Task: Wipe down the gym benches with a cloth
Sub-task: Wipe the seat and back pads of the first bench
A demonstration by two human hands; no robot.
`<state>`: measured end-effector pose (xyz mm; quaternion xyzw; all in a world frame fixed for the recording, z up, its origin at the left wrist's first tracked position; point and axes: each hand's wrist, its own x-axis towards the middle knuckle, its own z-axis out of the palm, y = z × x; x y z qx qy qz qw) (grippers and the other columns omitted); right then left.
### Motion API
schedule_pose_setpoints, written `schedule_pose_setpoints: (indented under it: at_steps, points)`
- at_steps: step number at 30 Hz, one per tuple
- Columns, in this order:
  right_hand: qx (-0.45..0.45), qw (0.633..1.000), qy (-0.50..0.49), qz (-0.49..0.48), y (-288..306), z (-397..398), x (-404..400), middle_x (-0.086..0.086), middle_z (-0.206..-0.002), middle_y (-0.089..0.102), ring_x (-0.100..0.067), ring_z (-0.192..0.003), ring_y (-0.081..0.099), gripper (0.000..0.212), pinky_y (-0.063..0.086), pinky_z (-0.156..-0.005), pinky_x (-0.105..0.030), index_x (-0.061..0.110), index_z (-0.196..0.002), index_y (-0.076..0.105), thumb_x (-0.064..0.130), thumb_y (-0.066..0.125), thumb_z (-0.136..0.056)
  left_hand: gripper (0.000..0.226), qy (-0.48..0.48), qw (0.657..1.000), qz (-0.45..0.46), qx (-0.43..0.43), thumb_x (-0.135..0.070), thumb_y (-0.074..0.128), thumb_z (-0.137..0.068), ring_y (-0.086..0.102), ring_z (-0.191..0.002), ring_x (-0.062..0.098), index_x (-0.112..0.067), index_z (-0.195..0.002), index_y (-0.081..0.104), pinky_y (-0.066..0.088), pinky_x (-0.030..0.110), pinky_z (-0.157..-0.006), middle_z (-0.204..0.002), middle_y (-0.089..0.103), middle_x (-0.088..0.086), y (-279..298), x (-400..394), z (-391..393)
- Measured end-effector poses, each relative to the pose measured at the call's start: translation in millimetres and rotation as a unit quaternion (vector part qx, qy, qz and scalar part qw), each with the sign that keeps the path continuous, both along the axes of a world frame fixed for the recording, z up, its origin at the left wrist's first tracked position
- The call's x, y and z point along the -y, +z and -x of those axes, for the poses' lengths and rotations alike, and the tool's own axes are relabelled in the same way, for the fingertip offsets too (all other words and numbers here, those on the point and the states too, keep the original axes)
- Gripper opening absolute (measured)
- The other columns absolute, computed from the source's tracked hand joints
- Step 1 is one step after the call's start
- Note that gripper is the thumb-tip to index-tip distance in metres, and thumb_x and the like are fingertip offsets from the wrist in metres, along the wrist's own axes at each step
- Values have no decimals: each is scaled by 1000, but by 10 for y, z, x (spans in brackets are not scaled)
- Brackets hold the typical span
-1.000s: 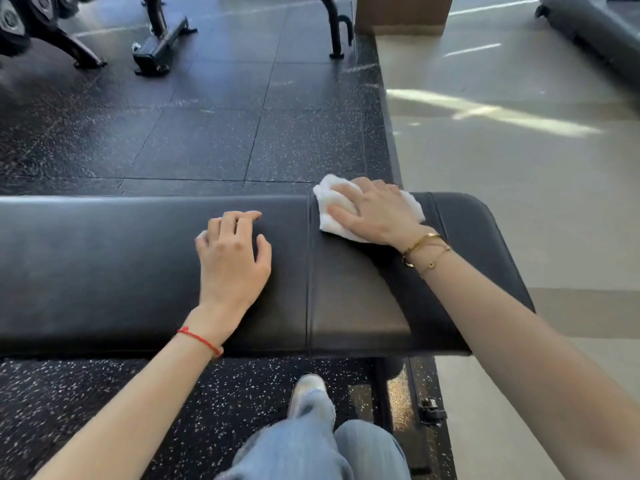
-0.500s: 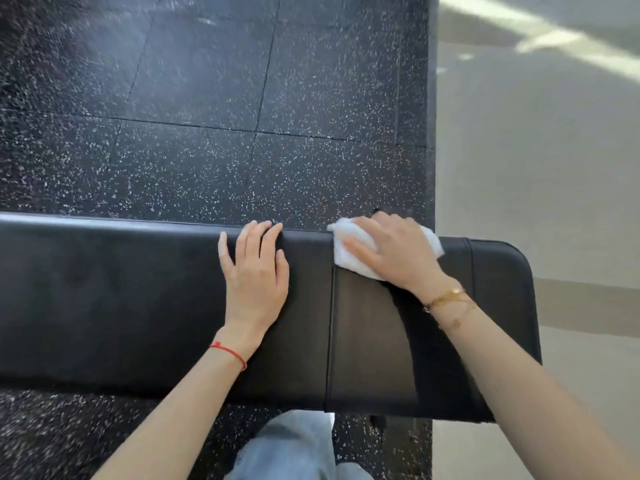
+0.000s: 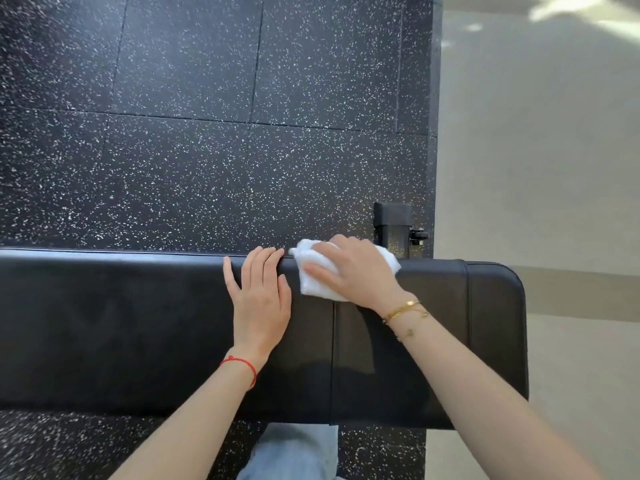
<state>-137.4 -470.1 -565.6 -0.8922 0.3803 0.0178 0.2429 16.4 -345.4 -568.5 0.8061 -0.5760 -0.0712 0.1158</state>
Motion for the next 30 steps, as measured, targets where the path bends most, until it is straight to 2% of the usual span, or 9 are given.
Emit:
schedule_pose_setpoints:
  at_steps: [3,7,9,13,17,22,24,28,30]
  points:
    - [-19,999,-31,4,10,410,117,-3,-83,58,-29,-72,57,57,43,-65,-42,23,-107,67,62,28,-92,41,3,1000,-10,-5,-20,39,-98,47,-136,24,-10,-135,54,14,61,-120,-136,55,4,16,5,0]
    - [-101,992,-76,-2,42,532,224,-2,-82,58,-29,-76,58,67,34,-67,-38,22,-92,61,66,10,-87,42,7,1000,-17,-15,-21,39,-98,47,-136,25,-11,-136,54,13,61,-120,-136,55,4,42,19,14]
    - [-101,992,-68,-25,57,305,198,-2,-87,60,-30,-80,59,66,37,-71,-39,24,-94,60,66,9,-86,42,8,1000,-20,-13,-21,38,-97,47,-136,25,-11,-136,54,14,61,-120,-136,55,4,42,24,16]
    - [-60,998,-20,11,-41,-130,-28,-4,-90,61,-29,-72,57,50,33,-64,-37,26,-110,66,58,30,-95,43,4,1000,-27,-2,-21,36,-97,48,-135,25,-10,-136,53,15,61,-120,-136,54,5,43,20,18]
    - [-15,1000,-14,-1,-10,99,-11,0,-88,59,-23,-71,52,53,36,-64,-36,26,-110,66,60,28,-96,44,0,1000,-25,-9,-21,37,-97,47,-135,25,-10,-136,54,13,60,-121,-137,55,5,50,19,4]
    - [-101,990,-95,8,19,663,206,-2,-73,57,-30,-67,57,56,29,-61,-36,21,-86,64,56,22,-93,43,6,999,-25,-22,-21,38,-97,47,-135,25,-11,-136,54,13,61,-120,-136,55,5,61,23,13]
    - [-117,987,-112,11,24,545,201,-4,-72,58,-33,-68,58,55,35,-62,-38,21,-81,63,55,21,-91,43,7,999,-26,-21,-20,39,-96,46,-135,25,-10,-136,54,14,61,-120,-136,54,5,64,23,11]
    - [-87,995,-51,18,32,25,-33,-3,-83,58,-29,-68,54,50,37,-63,-39,30,-106,67,54,25,-94,44,2,1000,-29,-7,-19,38,-96,47,-135,26,-10,-136,53,14,61,-120,-136,54,6,64,23,18]
    - [-44,998,-52,13,39,-24,-96,-2,-86,57,-25,-68,50,48,37,-64,-39,27,-107,66,57,29,-97,44,-1,1000,-28,-4,-18,39,-96,48,-134,27,-9,-136,54,15,61,-120,-136,55,7,63,19,12]
